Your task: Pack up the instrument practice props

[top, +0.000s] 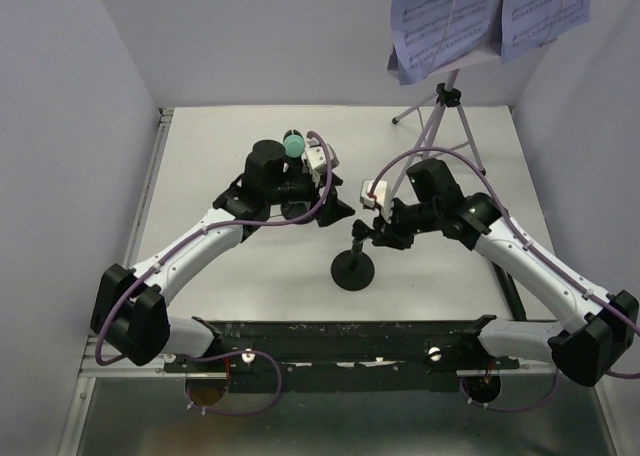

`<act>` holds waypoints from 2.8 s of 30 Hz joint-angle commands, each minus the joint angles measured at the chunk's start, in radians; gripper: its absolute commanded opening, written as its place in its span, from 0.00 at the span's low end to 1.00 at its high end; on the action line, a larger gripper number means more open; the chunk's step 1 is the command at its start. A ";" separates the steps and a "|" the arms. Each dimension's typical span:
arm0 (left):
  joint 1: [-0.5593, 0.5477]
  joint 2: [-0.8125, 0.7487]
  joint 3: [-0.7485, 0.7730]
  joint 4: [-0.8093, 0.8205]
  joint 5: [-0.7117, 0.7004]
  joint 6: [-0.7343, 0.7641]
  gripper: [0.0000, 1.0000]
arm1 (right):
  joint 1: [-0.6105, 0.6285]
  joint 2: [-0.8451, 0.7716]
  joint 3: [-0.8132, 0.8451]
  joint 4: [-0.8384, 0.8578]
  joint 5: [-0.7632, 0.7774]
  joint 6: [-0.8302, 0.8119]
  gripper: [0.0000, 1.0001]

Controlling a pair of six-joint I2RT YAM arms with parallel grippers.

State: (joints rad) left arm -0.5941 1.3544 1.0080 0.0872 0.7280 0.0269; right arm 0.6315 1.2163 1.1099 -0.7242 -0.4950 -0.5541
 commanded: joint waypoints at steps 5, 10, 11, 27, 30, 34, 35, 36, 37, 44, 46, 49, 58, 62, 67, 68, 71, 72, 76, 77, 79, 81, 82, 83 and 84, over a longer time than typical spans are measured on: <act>0.034 -0.113 0.119 -0.276 0.013 0.154 0.92 | -0.090 -0.136 0.002 -0.139 0.130 0.039 0.00; 0.031 -0.143 0.141 -0.342 0.031 0.205 0.92 | -0.312 -0.172 -0.012 -0.144 0.184 0.051 0.00; 0.033 -0.140 0.145 -0.348 0.037 0.211 0.92 | -0.372 -0.173 -0.009 -0.138 0.185 0.056 0.00; 0.024 -0.129 0.164 -0.383 0.059 0.225 0.92 | -0.932 -0.048 0.116 0.112 0.216 0.143 0.00; 0.022 -0.147 0.158 -0.421 0.051 0.242 0.92 | -1.024 0.006 0.152 0.120 0.184 0.122 0.00; 0.024 -0.166 0.150 -0.477 0.060 0.260 0.92 | -1.113 0.081 0.200 0.117 0.164 0.089 0.00; 0.024 -0.166 0.147 -0.483 0.060 0.260 0.92 | -1.133 0.106 0.217 0.108 0.162 0.080 0.00; 0.024 -0.170 0.144 -0.487 0.062 0.260 0.92 | -1.148 0.123 0.229 0.103 0.161 0.071 0.00; 0.024 -0.173 0.141 -0.486 0.062 0.257 0.92 | -1.168 0.141 0.241 0.097 0.156 0.065 0.00; 0.024 -0.172 0.129 -0.458 0.060 0.239 0.92 | -1.219 0.203 0.266 0.062 0.153 -0.042 0.00; 0.023 -0.163 0.141 -0.471 0.068 0.242 0.92 | -1.219 0.209 0.263 0.052 0.144 -0.058 0.00; 0.022 -0.149 0.153 -0.477 0.071 0.248 0.92 | -1.224 0.212 0.252 0.048 0.133 -0.050 0.00; 0.022 -0.135 0.158 -0.448 0.083 0.220 0.91 | -1.225 0.219 0.211 0.052 0.141 -0.043 0.34; 0.025 -0.144 0.173 -0.463 0.086 0.219 0.91 | -1.225 0.194 0.215 0.046 0.165 -0.041 0.59; 0.036 -0.196 0.248 -0.518 0.064 0.277 0.93 | -1.225 0.099 0.234 0.014 0.079 -0.055 0.73; 0.039 -0.207 0.276 -0.539 0.051 0.292 0.94 | -1.227 0.071 0.234 0.023 0.060 -0.049 0.74; 0.074 -0.238 0.357 -0.598 -0.010 0.274 0.96 | -1.225 -0.039 0.228 0.046 -0.008 -0.011 0.78; 0.094 -0.244 0.378 -0.622 -0.021 0.274 0.97 | -1.225 -0.069 0.222 0.051 -0.028 0.002 0.80; 0.149 -0.255 0.434 -0.711 -0.213 0.265 0.99 | -1.221 -0.196 0.160 0.048 -0.172 0.042 0.80; 0.164 -0.252 0.443 -0.724 -0.258 0.243 0.99 | -1.208 -0.225 0.130 0.058 -0.204 0.045 0.80; 0.201 -0.230 0.474 -0.744 -0.334 0.190 0.99 | -1.163 -0.290 0.067 0.083 -0.227 0.016 0.80; 0.234 -0.183 0.527 -0.797 -0.335 0.151 0.99 | -1.092 -0.349 0.013 0.085 -0.202 -0.024 0.80; 0.243 -0.143 0.564 -0.838 -0.331 0.140 0.99 | -1.055 -0.368 -0.004 0.069 -0.191 -0.036 0.80; 0.247 -0.103 0.592 -0.874 -0.323 0.130 0.99 | -1.029 -0.379 -0.011 0.051 -0.191 -0.046 0.80; 0.255 -0.071 0.618 -0.906 -0.308 0.120 0.99 | -1.000 -0.389 -0.018 0.023 -0.201 -0.041 0.80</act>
State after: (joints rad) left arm -0.3775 1.1435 1.5269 -0.6342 0.4957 0.2333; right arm -0.4580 0.8513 1.1446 -0.6453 -0.6449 -0.5617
